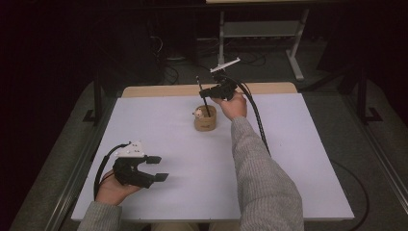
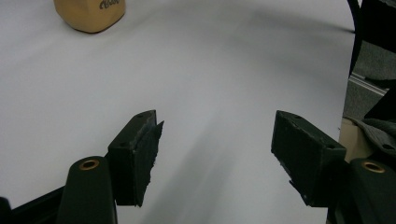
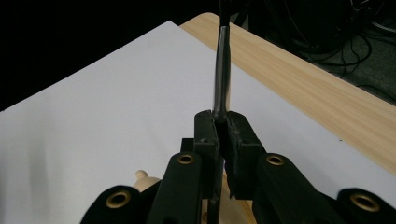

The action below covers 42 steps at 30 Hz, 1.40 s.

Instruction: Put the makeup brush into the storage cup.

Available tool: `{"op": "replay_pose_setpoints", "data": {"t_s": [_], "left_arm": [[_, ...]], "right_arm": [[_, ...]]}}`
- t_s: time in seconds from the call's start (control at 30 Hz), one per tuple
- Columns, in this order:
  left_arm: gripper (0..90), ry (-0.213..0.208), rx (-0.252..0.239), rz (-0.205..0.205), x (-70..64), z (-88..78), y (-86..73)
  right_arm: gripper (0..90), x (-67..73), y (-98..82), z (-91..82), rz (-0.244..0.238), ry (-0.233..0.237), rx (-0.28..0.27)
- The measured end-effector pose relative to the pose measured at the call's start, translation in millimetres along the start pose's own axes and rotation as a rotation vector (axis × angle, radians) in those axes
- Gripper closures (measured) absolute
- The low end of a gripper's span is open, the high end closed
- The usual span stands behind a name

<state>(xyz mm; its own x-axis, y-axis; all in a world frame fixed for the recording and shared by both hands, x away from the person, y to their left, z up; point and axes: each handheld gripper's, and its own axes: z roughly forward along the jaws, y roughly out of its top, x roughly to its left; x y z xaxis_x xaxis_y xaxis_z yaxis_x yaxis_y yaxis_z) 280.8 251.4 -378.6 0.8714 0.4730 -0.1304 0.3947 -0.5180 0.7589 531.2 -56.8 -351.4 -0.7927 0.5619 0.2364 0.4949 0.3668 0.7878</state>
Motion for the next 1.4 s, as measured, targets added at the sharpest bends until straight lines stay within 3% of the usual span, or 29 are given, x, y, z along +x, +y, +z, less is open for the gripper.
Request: {"op": "replay_pose_setpoints", "data": {"t_s": [0.67,1.4], "left_arm": [[31.2,-0.008,0.001,-0.003,0.1,3.4,0.1],[30.1,-0.009,0.001,-0.004,0.9,5.2,0.2]], "right_arm": [[82.5,-1.5,-18.3,5.6,0.03,0.018,-0.006],[82.2,0.4,-23.4,5.0,0.013,0.01,0.017]]}}
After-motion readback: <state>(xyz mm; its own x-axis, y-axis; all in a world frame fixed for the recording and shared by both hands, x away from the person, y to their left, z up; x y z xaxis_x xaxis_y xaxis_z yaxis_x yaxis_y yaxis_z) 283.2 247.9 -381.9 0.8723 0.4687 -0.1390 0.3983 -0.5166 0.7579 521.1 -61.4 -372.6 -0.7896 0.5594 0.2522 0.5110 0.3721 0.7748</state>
